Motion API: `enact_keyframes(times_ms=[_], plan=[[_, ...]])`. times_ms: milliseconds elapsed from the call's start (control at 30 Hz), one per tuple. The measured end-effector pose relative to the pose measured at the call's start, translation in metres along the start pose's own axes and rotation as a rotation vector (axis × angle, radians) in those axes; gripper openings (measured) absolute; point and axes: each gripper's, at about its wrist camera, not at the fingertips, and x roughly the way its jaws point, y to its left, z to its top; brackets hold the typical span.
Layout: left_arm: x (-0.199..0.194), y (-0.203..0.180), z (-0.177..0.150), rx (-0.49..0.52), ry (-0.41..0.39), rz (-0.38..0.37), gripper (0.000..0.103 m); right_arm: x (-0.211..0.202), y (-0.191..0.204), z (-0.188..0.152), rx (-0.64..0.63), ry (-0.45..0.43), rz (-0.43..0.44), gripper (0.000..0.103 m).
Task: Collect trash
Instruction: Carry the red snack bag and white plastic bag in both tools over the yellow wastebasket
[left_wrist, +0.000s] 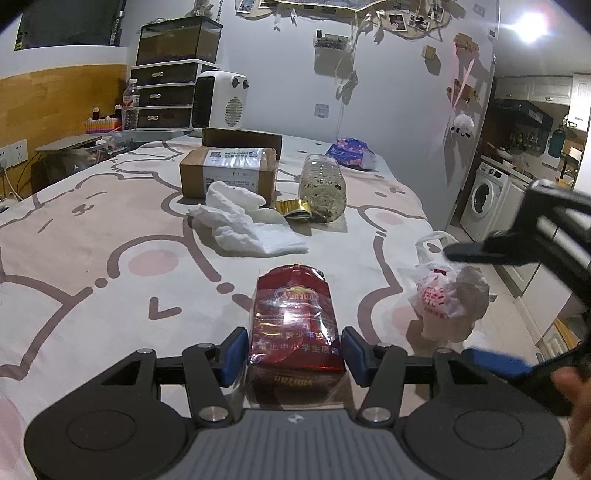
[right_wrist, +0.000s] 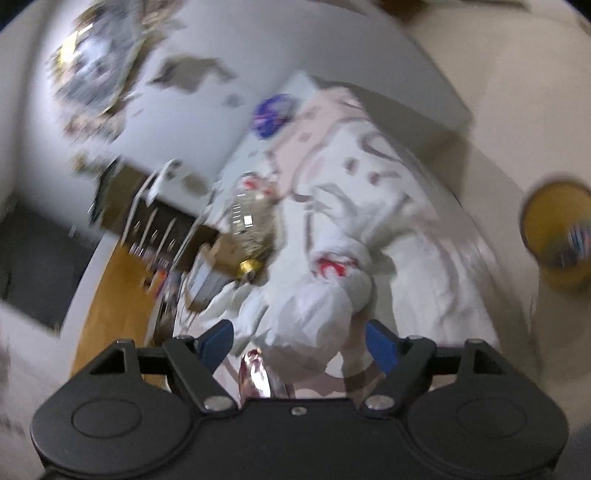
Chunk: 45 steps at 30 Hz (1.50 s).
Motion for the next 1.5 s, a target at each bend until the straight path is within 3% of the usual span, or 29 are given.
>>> enact_keyframes(times_ms=[100, 200, 300, 400, 800, 967, 1233, 1500], plan=[[0.000, 0.001, -0.001, -0.006, -0.001, -0.006, 0.056, 0.010, -0.007, -0.004, 0.104, 0.009, -0.020, 0.079], [0.000, 0.002, -0.001, -0.014, 0.000, -0.009, 0.056, 0.014, -0.006, -0.007, 0.108, 0.002, -0.010, 0.074], [0.000, 0.003, -0.001, -0.029, -0.001, -0.008, 0.056, 0.017, -0.007, -0.007, 0.079, 0.023, 0.000, 0.038], [-0.002, 0.003, -0.001, -0.037, -0.003, -0.004, 0.056, 0.015, -0.005, -0.006, -0.017, 0.039, -0.014, 0.030], [-0.023, -0.009, -0.003, -0.035, -0.042, 0.010, 0.055, -0.026, -0.008, -0.001, -0.434, 0.011, -0.089, 0.026], [-0.021, -0.023, -0.012, -0.007, -0.006, 0.018, 0.056, -0.042, -0.010, -0.004, -0.569, 0.016, -0.098, 0.026], [-0.011, -0.036, -0.022, 0.021, -0.007, 0.097, 0.056, -0.055, -0.017, -0.009, -0.626, 0.034, -0.087, 0.026], [-0.028, -0.059, -0.014, 0.017, -0.054, 0.060, 0.056, -0.070, -0.029, 0.001, -0.646, 0.019, -0.090, 0.026]])
